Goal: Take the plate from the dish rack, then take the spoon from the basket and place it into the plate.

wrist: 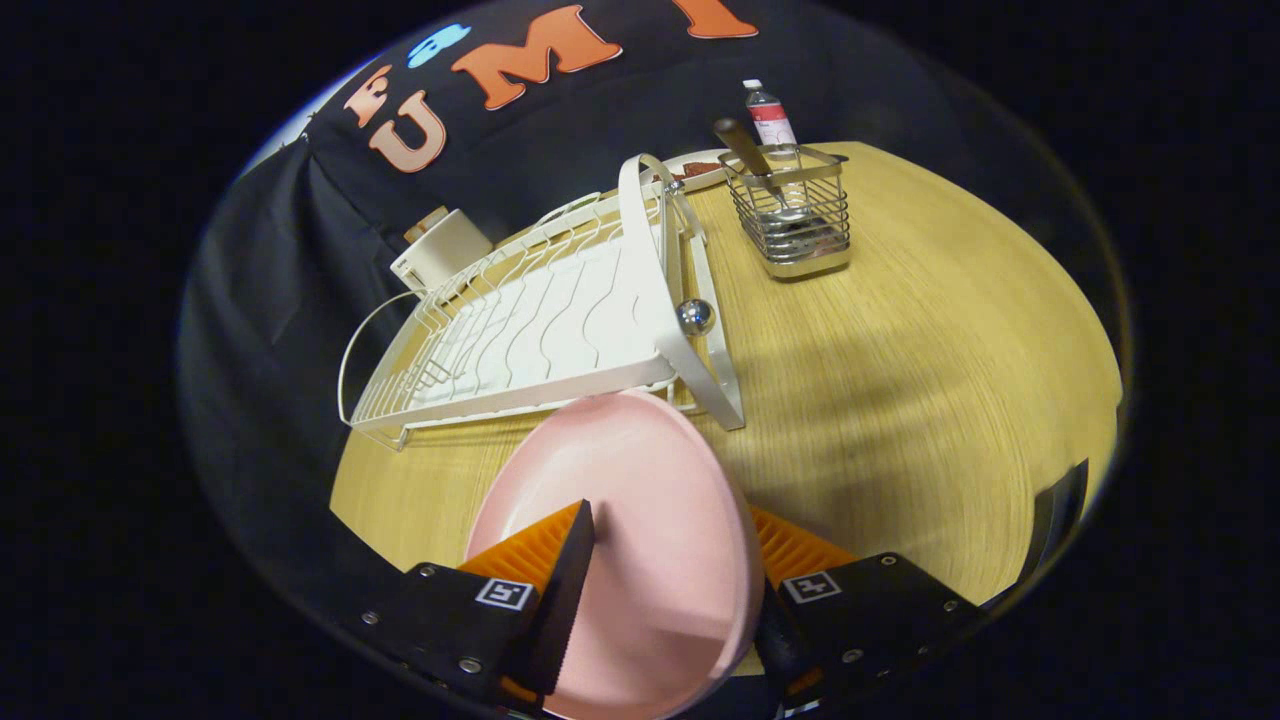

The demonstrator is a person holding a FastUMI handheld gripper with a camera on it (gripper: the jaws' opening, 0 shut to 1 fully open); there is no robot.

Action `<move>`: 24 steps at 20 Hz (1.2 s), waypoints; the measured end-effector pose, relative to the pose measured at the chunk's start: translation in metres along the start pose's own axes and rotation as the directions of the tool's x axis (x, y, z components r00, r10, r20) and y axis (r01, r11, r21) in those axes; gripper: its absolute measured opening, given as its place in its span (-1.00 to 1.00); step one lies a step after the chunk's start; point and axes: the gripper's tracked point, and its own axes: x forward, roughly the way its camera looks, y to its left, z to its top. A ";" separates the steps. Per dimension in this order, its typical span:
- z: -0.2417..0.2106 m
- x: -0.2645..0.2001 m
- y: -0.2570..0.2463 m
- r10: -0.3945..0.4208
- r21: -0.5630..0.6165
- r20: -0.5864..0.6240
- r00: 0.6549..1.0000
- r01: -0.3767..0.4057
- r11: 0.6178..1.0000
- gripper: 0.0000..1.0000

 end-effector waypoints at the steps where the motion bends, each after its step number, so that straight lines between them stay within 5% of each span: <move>1: 0.003 0.002 -0.009 -0.049 -0.039 0.012 0.999 0.049 0.998 0.59; 5: 0.016 -0.003 -0.026 -0.132 -0.121 0.046 0.990 0.137 0.983 0.68; 11: 0.061 -0.026 -0.029 -0.069 -0.108 0.147 0.987 0.085 0.991 0.68; 17: 0.156 -0.043 -0.048 -0.142 -0.124 0.401 0.905 0.207 0.971 0.68; 24: 0.198 -0.004 -0.066 -0.200 -0.147 0.491 0.848 0.306 0.941 0.52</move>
